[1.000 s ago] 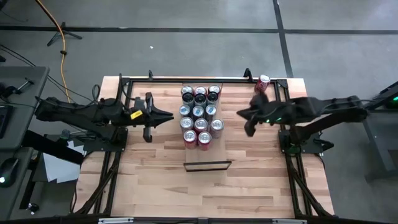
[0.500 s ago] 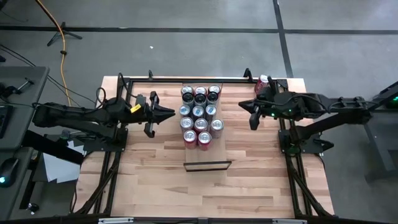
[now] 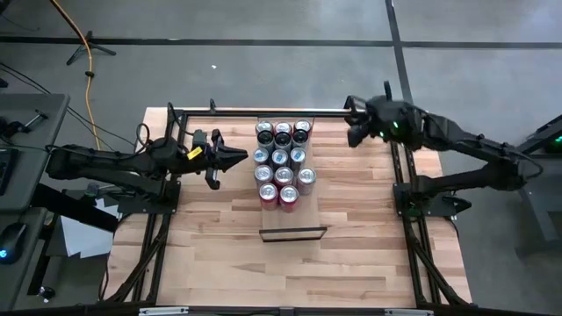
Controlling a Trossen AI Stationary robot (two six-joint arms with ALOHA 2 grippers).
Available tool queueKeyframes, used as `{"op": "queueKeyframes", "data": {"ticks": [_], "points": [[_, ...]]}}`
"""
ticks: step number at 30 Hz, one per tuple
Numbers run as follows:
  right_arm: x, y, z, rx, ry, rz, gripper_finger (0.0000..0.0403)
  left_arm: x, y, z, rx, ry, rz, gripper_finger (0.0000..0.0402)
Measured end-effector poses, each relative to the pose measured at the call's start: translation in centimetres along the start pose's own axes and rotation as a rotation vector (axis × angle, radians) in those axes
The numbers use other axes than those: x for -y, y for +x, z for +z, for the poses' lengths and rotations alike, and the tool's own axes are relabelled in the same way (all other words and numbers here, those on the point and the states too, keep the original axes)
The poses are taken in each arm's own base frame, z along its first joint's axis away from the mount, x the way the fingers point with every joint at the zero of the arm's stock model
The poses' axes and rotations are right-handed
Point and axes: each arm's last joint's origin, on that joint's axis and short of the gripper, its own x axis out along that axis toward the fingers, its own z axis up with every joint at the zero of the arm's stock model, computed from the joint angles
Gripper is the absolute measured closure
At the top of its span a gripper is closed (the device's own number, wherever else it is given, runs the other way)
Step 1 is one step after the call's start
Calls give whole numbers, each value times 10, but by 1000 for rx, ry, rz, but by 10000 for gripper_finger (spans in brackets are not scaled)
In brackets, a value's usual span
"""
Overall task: Place canned beverage on shelf
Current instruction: Stack the red soda can on the top of the red soda can
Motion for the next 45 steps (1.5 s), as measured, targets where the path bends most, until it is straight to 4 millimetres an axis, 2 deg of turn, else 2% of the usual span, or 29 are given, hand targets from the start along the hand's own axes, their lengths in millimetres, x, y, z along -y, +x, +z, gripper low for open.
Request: {"op": "queueKeyframes", "data": {"ticks": [4, 8, 11, 14, 19, 22, 27, 39, 45], "points": [[27, 28, 6, -66, 56, -115, 206, 0, 0, 0, 3, -1, 12, 402], [56, 56, 8, -116, 142, -303, 114, 0, 0, 0, -8, -33, -18, 402], [79, 78, 5, -167, 249, -429, 67, 2, 0, -1, -25, -62, -62, 402], [102, 102, -3, -255, 325, -545, 40, 3, 0, -1, -41, -72, -102, 402], [144, 136, -13, -301, 434, -740, 25, 4, 0, -2, -54, -73, -137, 402], [164, 149, -21, -331, 507, -815, 25, 4, 0, -2, -56, -95, -137, 402], [186, 166, -33, -383, 593, -840, 24, 4, 0, -2, -60, -121, -141, 402], [195, 186, -54, -539, 612, -821, 24, 4, 0, -2, -58, -115, -142, 402], [200, 188, -59, -597, 590, -816, 25, 4, 0, -1, -56, -114, -136, 401]]}}
